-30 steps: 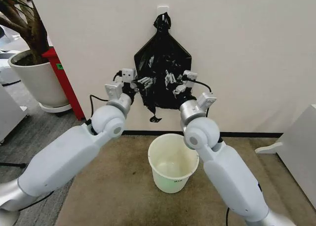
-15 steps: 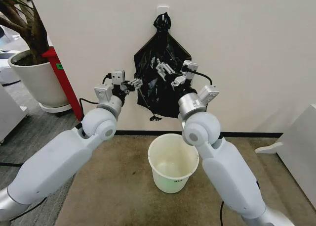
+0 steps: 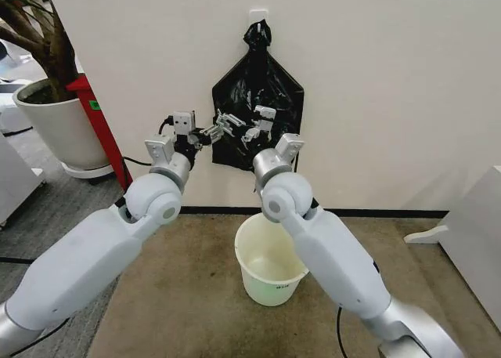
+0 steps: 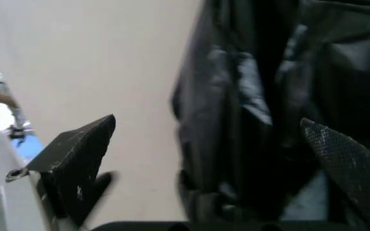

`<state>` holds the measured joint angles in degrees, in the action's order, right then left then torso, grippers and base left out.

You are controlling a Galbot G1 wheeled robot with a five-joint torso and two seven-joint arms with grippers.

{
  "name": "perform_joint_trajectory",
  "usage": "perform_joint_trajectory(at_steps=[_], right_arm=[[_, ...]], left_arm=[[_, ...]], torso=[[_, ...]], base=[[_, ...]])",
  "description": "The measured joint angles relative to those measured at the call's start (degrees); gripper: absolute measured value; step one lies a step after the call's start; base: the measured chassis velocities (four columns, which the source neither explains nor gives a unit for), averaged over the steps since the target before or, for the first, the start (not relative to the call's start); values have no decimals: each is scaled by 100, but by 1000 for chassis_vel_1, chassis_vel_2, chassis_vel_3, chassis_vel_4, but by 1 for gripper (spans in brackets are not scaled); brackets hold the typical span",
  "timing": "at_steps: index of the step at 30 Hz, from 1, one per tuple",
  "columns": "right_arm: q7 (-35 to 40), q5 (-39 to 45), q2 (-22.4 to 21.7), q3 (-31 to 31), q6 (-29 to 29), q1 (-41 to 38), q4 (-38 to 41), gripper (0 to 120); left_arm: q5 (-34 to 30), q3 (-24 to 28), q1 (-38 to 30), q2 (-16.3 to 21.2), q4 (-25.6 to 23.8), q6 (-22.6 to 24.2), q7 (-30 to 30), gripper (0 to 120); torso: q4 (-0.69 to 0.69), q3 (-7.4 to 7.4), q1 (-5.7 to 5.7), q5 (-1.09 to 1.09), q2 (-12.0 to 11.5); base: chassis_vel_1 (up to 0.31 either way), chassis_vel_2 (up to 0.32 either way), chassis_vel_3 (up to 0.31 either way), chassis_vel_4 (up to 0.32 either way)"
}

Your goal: Place the garbage bag over the trash bin.

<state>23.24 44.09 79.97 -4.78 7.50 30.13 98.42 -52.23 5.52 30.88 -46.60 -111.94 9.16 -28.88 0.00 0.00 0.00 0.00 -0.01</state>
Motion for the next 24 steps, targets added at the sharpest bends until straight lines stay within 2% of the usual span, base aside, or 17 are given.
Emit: perform_joint_trajectory(at_steps=[12, 24], right_arm=[[58, -9, -38, 139, -3, 187, 90, 100], [-79, -88, 8, 410, -174, -6, -584, 100]], left_arm=[[7, -47, 46, 44, -14, -24, 22, 84], [11, -200, 271, 163, -156, -32, 33, 85]], torso=[[-1, 0, 0, 0, 0], [-1, 0, 0, 1, 0]], base=[[0, 0, 0, 0], [0, 0, 0, 0]])
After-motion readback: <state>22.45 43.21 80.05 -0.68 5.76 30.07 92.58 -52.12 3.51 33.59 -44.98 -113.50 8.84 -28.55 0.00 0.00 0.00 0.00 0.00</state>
